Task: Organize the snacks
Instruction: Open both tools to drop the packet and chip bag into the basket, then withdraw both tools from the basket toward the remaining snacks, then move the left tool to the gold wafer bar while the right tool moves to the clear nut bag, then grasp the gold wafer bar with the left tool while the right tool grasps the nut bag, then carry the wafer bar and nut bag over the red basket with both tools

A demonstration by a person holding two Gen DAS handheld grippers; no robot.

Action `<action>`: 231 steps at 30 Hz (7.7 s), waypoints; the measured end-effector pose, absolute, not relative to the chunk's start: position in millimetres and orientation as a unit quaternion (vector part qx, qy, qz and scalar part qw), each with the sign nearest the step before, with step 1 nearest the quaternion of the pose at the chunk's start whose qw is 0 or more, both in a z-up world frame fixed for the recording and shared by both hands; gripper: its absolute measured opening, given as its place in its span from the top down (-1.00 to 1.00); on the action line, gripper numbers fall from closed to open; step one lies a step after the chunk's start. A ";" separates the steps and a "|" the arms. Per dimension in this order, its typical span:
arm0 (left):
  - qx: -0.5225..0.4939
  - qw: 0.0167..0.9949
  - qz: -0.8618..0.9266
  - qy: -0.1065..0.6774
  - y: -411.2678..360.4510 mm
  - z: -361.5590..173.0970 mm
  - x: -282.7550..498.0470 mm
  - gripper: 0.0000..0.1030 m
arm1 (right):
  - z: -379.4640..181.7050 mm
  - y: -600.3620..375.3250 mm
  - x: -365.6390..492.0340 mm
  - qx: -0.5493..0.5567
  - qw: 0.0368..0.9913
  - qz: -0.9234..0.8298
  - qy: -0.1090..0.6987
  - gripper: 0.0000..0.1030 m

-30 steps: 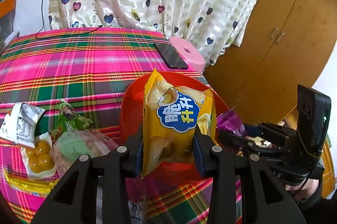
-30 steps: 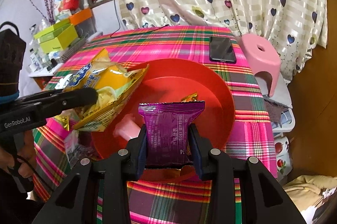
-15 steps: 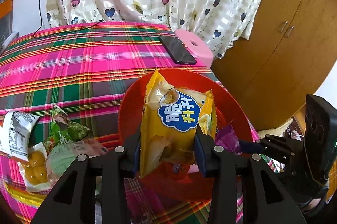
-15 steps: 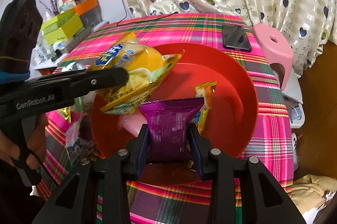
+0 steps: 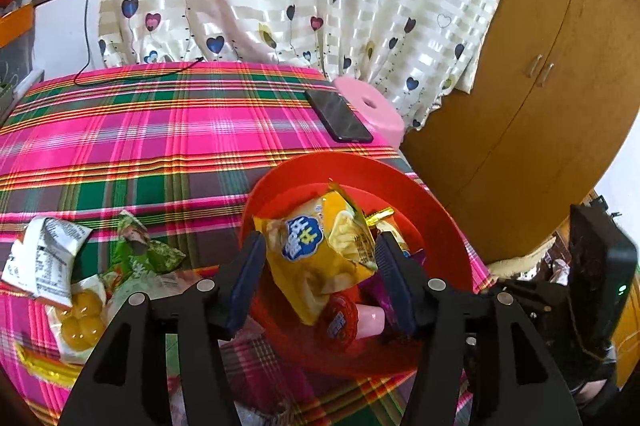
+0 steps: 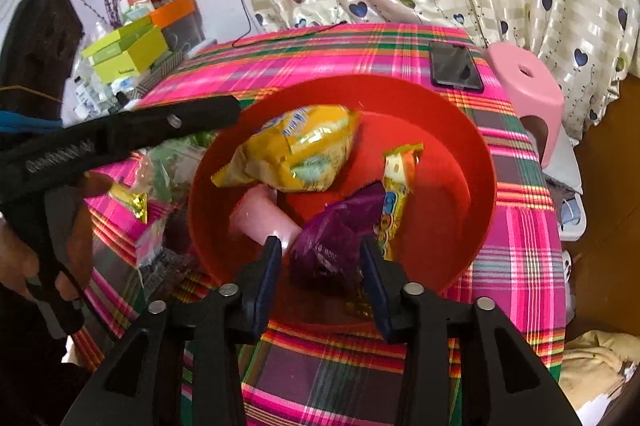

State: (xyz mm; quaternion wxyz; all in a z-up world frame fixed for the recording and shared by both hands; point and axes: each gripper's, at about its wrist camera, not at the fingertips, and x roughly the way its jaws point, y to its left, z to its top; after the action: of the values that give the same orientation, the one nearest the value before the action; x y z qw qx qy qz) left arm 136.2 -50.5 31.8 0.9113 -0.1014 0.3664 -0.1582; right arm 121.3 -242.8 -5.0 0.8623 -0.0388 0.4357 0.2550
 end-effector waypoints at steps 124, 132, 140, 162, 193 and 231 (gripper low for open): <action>-0.146 0.887 0.051 0.435 138.1 -43.8 41.7 -0.05 | -7.2 -24.1 131.6 -0.311 0.735 0.468 0.380 -0.28; -0.149 0.886 0.054 0.435 133.1 -44.2 50.4 -0.05 | -21.8 -6.9 140.7 -0.353 0.686 0.510 0.381 -0.30; -0.155 0.888 0.063 0.428 140.9 -45.0 41.1 -0.05 | -24.4 -13.1 134.3 -0.336 0.672 0.496 0.434 -0.26; -0.158 0.901 0.076 0.397 125.5 -31.8 26.7 0.54 | 0.9 -48.8 103.3 -0.184 0.784 0.435 0.403 0.23; -0.124 0.930 -0.016 0.346 47.7 28.8 11.1 0.53 | 56.4 -145.9 75.2 -0.078 0.860 0.369 0.344 0.23; -0.085 0.928 -0.094 0.352 -27.7 48.2 65.2 0.53 | 47.8 -278.3 131.7 -0.011 0.911 0.218 0.350 0.23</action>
State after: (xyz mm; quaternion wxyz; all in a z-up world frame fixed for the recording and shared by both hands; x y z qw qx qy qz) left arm 65.2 -27.7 48.2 0.9276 -0.0845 0.3516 -0.0939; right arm 131.7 -278.3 47.8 0.9109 -0.0109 0.3501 0.2180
